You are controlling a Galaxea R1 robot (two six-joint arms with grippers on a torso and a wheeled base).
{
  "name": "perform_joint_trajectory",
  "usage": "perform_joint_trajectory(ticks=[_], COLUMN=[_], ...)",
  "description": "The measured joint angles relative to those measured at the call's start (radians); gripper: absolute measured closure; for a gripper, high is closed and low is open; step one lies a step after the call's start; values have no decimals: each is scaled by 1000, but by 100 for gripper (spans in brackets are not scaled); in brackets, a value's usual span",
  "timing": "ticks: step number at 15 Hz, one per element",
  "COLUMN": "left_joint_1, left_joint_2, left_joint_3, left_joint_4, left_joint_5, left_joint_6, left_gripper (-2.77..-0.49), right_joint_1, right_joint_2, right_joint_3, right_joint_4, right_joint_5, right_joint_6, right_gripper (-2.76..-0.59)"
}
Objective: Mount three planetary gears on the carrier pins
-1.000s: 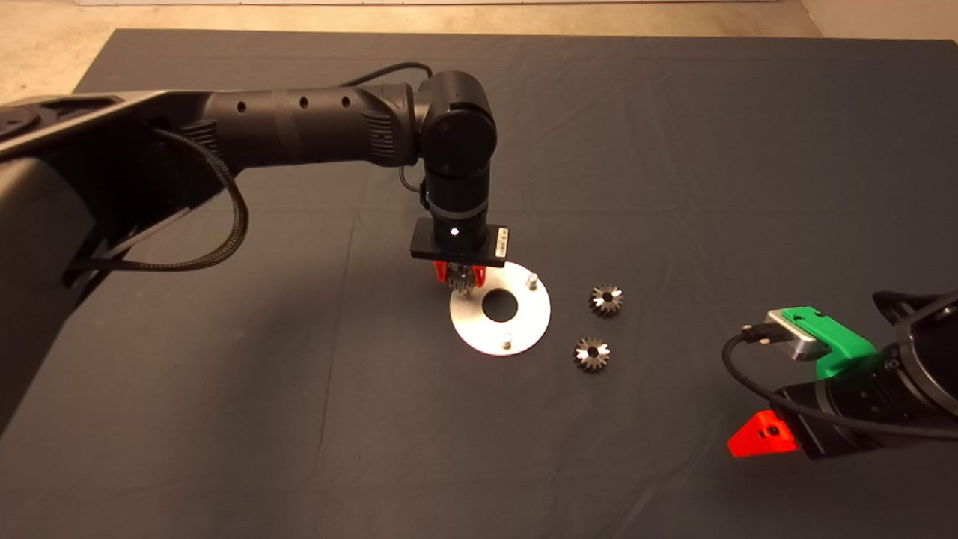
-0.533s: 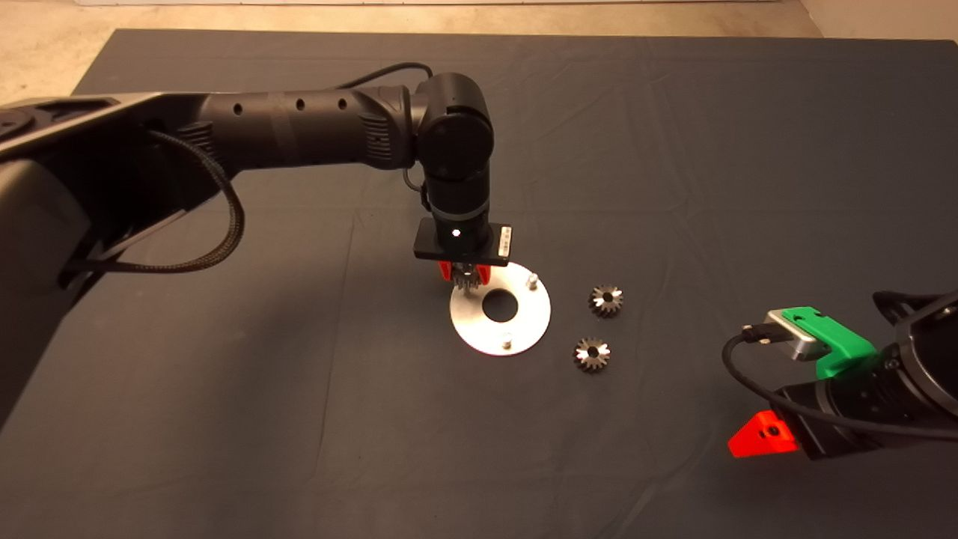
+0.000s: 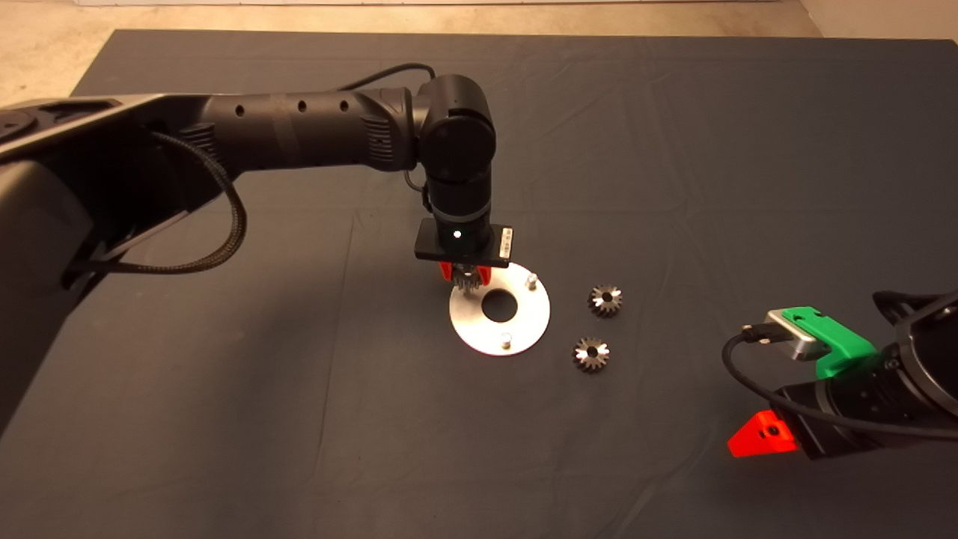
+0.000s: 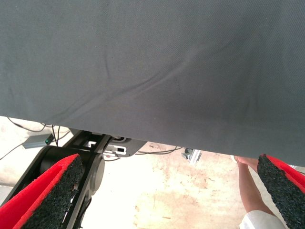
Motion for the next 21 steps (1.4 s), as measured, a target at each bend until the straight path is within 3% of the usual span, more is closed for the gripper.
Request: perform_joint_trajectory(ticks=[21], left_joint_1=[0], left_joint_2=[-17], left_joint_3=[9], left_joint_4=[1], left_joint_5=[-5], left_joint_6=[1], left_gripper=[-85], right_joint_1=[0], right_joint_2=[0], right_joint_3=[0], right_joint_4=[0], right_joint_5=[0], right_joint_6=[0], right_gripper=[-273])
